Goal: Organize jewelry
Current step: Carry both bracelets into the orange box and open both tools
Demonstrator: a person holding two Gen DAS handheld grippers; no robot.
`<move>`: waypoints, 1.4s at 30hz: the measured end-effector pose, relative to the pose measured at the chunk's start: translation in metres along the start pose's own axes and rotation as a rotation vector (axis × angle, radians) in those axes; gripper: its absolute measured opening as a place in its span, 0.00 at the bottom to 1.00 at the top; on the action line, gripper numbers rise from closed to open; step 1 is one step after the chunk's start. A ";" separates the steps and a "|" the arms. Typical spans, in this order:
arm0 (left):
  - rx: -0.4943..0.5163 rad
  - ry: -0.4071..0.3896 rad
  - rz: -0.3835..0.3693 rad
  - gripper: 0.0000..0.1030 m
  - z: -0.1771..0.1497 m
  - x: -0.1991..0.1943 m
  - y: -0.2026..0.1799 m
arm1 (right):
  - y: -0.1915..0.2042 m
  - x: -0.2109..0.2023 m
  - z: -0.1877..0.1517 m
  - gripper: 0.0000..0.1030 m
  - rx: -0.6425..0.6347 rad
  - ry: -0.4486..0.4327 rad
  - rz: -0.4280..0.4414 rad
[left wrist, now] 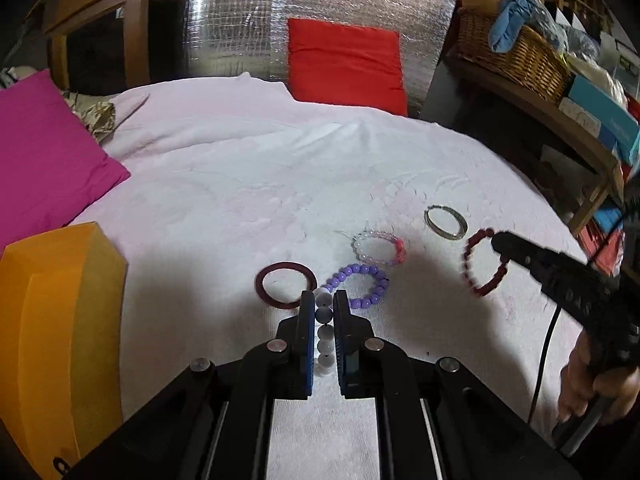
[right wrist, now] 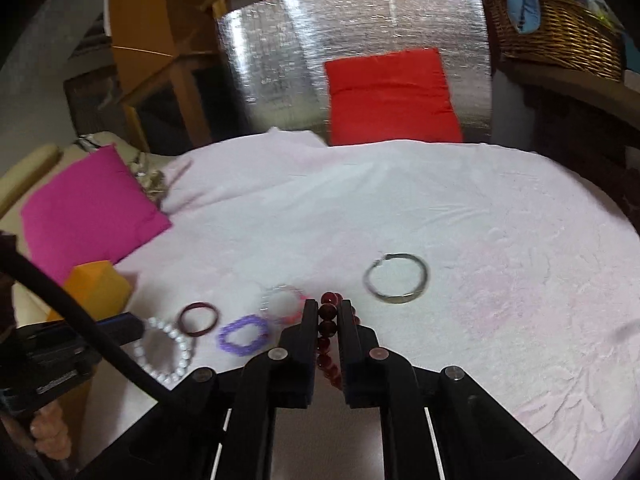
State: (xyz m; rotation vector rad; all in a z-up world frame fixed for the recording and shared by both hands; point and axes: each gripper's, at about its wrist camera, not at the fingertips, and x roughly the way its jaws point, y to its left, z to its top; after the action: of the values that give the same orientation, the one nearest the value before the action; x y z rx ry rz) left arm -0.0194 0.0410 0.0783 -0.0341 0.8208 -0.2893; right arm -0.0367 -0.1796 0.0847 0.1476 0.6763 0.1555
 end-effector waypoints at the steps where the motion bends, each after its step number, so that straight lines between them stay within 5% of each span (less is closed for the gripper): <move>1: -0.013 -0.007 -0.003 0.09 -0.001 -0.004 0.001 | 0.004 -0.003 -0.001 0.10 -0.002 -0.005 0.012; 19: -0.119 -0.205 0.028 0.09 -0.025 -0.092 0.028 | 0.068 -0.031 -0.016 0.10 0.001 -0.065 0.194; 30: -0.276 -0.333 0.104 0.09 -0.022 -0.142 0.091 | 0.163 -0.030 0.001 0.10 -0.089 -0.050 0.343; 35: -0.396 -0.310 0.207 0.09 -0.032 -0.148 0.140 | 0.217 -0.011 0.012 0.10 -0.144 -0.026 0.412; 42: -0.536 -0.163 0.295 0.09 -0.052 -0.116 0.195 | 0.275 0.032 0.010 0.10 -0.171 0.074 0.481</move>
State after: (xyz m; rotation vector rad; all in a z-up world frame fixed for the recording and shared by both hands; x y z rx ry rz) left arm -0.0852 0.2635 0.0982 -0.4293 0.7107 0.2150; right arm -0.0319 0.0940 0.1246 0.1391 0.6889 0.6815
